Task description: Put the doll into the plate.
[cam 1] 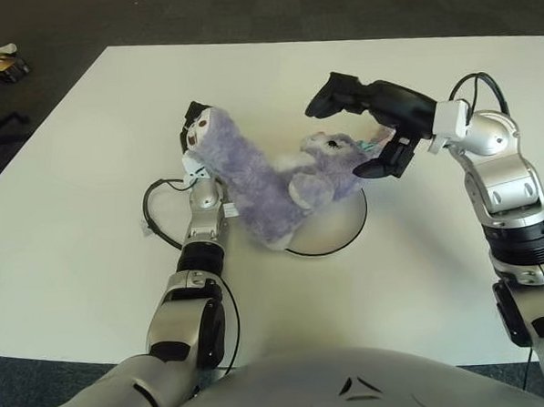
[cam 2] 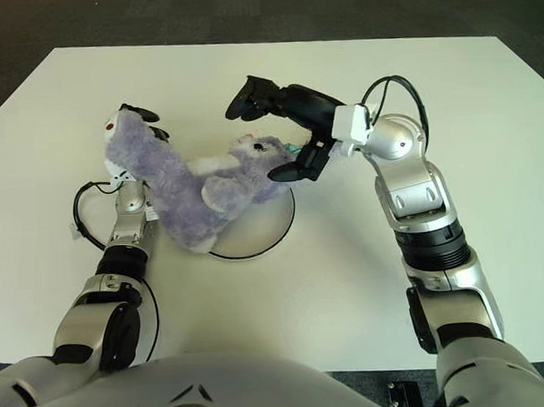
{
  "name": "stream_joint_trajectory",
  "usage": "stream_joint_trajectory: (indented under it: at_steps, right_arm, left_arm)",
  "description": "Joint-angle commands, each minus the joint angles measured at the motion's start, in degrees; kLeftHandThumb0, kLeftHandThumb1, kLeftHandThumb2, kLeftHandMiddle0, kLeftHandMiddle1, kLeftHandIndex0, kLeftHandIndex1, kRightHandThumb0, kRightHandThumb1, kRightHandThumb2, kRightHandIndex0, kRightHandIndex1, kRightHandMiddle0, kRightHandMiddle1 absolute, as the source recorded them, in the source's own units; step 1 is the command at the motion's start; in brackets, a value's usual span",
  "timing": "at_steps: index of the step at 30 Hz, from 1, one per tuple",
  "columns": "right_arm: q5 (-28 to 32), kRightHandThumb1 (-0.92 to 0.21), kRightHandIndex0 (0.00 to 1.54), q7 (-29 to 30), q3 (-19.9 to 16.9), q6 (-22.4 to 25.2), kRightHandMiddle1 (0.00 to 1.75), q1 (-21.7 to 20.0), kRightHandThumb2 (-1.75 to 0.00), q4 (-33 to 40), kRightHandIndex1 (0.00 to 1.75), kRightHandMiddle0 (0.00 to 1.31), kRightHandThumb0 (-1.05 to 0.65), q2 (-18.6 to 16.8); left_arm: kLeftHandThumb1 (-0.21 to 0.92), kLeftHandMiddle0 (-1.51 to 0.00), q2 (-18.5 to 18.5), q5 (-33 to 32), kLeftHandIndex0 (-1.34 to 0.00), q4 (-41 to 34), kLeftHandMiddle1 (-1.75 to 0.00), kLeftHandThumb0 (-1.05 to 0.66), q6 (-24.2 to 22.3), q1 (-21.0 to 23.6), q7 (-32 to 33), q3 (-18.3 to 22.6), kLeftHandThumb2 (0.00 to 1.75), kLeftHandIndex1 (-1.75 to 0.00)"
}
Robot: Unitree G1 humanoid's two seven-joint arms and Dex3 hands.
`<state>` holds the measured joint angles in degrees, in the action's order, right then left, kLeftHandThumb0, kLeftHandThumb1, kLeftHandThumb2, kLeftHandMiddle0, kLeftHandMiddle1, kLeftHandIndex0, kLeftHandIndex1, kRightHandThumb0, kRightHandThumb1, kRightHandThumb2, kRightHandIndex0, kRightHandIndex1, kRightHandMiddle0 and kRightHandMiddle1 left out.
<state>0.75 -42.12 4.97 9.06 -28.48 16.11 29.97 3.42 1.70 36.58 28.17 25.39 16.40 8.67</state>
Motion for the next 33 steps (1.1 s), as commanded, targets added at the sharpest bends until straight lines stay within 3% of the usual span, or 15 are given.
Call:
stream_joint_trajectory:
  at_steps: [1,5,9,17,26,30,33]
  right_arm:
    - [-1.2,-0.11,0.06,2.3,-0.8,-0.2,1.12,-0.4,-1.17,0.7,0.67,0.0,-0.33,0.4]
    - [-2.2,-0.1,0.07,4.8,-1.0,4.7,1.17,-0.9,-1.17,2.7,0.69,0.01,-0.33,0.1]
    - [-3.9,-0.11,0.08,7.7,-1.1,6.4,1.19,-1.0,-1.17,4.0,0.7,0.03,-0.33,-0.5]
    - [-6.3,-0.11,0.09,13.6,-1.9,7.0,1.21,-1.2,-1.25,4.8,0.73,0.1,-0.18,-2.1]
    - [-7.7,-0.13,0.06,19.5,-3.2,6.5,1.21,0.0,-1.29,4.0,0.74,0.12,-0.13,-4.0]
    - [-5.1,-0.12,0.05,21.8,-4.8,9.9,1.21,0.4,-1.34,4.4,0.78,0.11,-0.03,-7.1]
    - [-2.6,-0.1,0.06,22.4,-7.1,6.3,1.23,3.2,-1.4,-0.9,0.88,0.1,0.06,-8.4]
  left_arm:
    - [0.16,-0.61,0.2,-0.1,-0.61,2.7,-1.75,-0.01,0.0,-4.6,-0.4,-0.1,1.5,-1.75]
    - [0.16,-0.62,0.3,-0.8,-0.61,2.6,-1.75,-0.01,0.1,-4.7,-1.0,0.0,1.51,-1.75]
    - [0.16,-0.62,0.3,-0.8,-0.61,2.4,-1.75,-0.01,-0.1,-4.8,-1.1,0.0,1.51,-1.75]
    - [0.16,-0.62,0.4,-0.7,-0.61,1.8,-1.75,-0.01,-0.8,-4.9,-0.8,0.1,1.5,-1.75]
    - [0.16,-0.62,0.7,-0.4,-0.61,0.9,-1.75,-0.01,-0.8,-5.1,-0.5,-0.2,1.51,-1.75]
    - [0.16,-0.62,1.1,-0.9,-0.61,-0.2,-1.75,-0.01,-1.1,-5.5,-1.1,-0.3,1.51,-1.75]
    - [0.16,-0.62,1.1,-0.9,-0.61,-1.0,-1.75,-0.01,-1.3,-5.8,-1.4,-0.4,1.51,-1.75]
